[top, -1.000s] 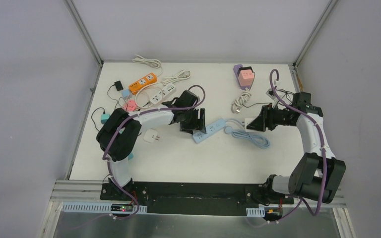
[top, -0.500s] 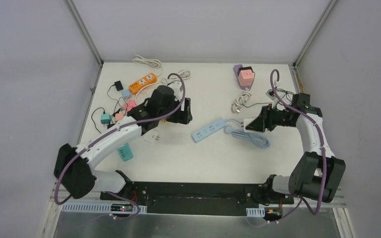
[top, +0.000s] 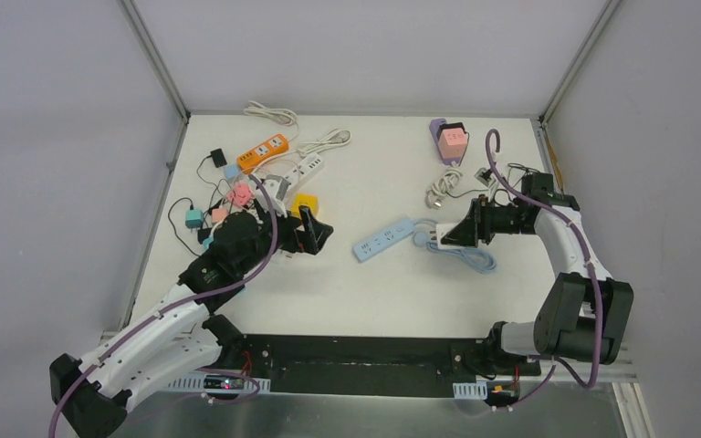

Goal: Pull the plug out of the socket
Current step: Place the plug at the center of the board.

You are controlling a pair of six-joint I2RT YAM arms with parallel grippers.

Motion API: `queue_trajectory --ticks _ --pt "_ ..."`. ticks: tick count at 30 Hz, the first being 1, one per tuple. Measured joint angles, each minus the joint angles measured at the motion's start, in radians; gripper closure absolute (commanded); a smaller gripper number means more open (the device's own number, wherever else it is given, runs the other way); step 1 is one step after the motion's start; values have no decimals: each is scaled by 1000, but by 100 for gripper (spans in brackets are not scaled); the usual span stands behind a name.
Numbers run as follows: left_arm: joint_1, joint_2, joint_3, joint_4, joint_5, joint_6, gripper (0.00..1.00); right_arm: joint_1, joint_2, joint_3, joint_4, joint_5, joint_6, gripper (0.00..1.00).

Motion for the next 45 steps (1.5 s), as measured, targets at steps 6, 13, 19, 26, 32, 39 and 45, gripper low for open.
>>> queue_trajectory --ticks 6,13,19,26,32,39,45 --pt "-117 0 -21 25 34 85 1 87 37 0 -42 -11 -41 100" --pt "-318 88 -18 82 -19 323 1 158 92 2 -88 -12 -77 100" --pt "-380 234 -16 170 -57 517 1 201 147 31 -142 -20 -129 100" --pt "-407 370 -3 348 -43 621 1 234 213 86 -207 -37 -174 100" --pt "-448 515 56 413 -22 673 1 241 243 117 -245 -44 -191 100" --pt "-454 629 143 472 2 716 1 264 251 120 -264 -55 -197 100" --pt "-459 678 192 497 47 719 1 285 280 135 -274 -59 -196 100"
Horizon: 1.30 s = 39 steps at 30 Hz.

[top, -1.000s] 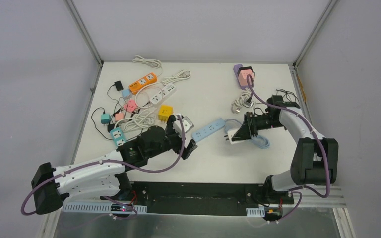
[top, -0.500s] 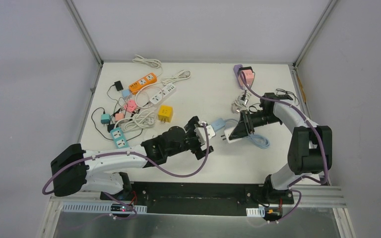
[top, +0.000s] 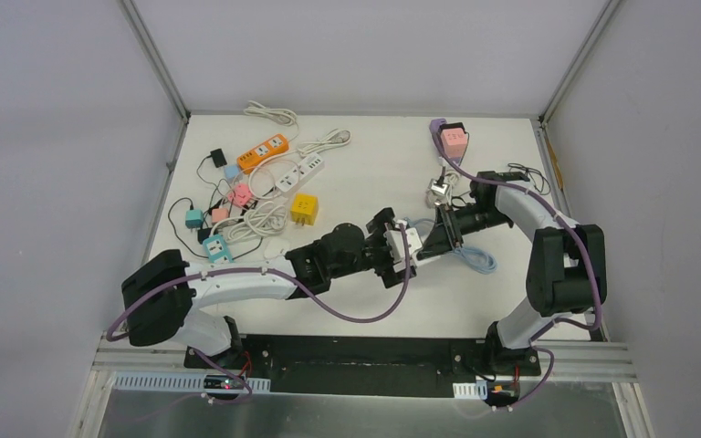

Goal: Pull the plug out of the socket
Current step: Place the plug at the center of the board.

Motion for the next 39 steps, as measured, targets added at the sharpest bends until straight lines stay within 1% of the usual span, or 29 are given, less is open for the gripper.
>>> queue_trajectory --ticks 6,11,15,19,30,33,36,37,39 --pt "-18 31 32 11 42 -9 2 8 2 3 -6 0 0 100" --pt "-37 73 56 21 37 -16 6 16 2 3 -6 0 4 100" --pt "-47 103 73 21 -4 -15 13 22 2 3 -6 -1 11 100" --pt "-47 130 90 12 -48 -15 18 28 2 3 -2 0 27 100" --pt "-55 155 130 -29 -82 -16 36 39 2 3 27 -2 77 100" --pt "-61 163 140 -35 -92 -15 39 40 2 3 35 -1 85 100" --pt "-61 163 143 -45 -97 -16 47 42 2 2 43 -1 101 100" --pt "-61 163 144 -47 -97 -14 51 42 2 2 48 0 108 100" --pt "-61 163 145 -51 -98 -16 64 44 2 2 53 1 114 100"
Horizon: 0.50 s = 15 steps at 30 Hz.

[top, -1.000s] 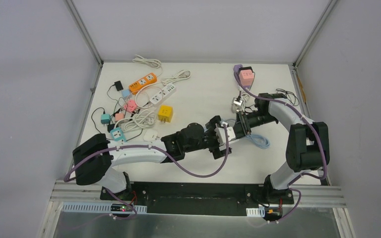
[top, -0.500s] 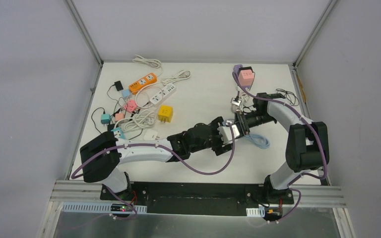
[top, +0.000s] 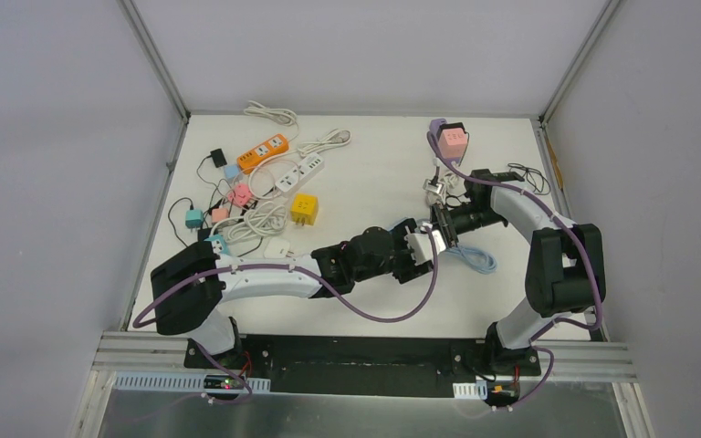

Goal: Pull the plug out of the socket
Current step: Place the plug at the center of the board.

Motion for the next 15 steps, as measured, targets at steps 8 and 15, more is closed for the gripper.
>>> queue_trajectory --ticks 8,15 --pt "0 0 5 -19 2 -1 100 6 0 -8 28 0 30 70" --pt "0 0 5 -34 2 -7 100 14 0 -18 61 1 93 13"
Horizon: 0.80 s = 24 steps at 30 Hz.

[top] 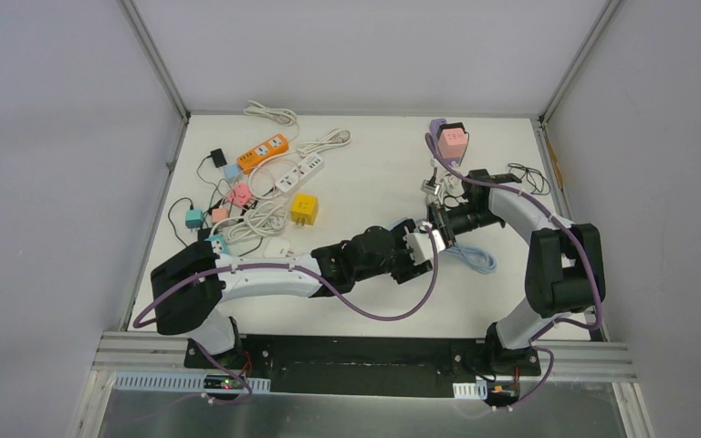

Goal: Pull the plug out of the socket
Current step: Place the plug at the center of the board.

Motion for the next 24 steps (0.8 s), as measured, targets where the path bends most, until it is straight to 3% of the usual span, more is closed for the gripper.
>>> queue_trajectory --ticks 2,3,13,24 --pt "0 0 0 -8 0 -4 100 1 -1 0 2 -2 16 1" --pt "0 0 0 -12 0 -8 100 2 -1 0 5 -2 21 0" --pt "1 -26 -37 -39 -1 -71 100 -8 -14 -2 -1 6 21 0" --pt "50 -251 -207 -108 -66 -271 100 -127 -69 -2 -41 18 -47 0"
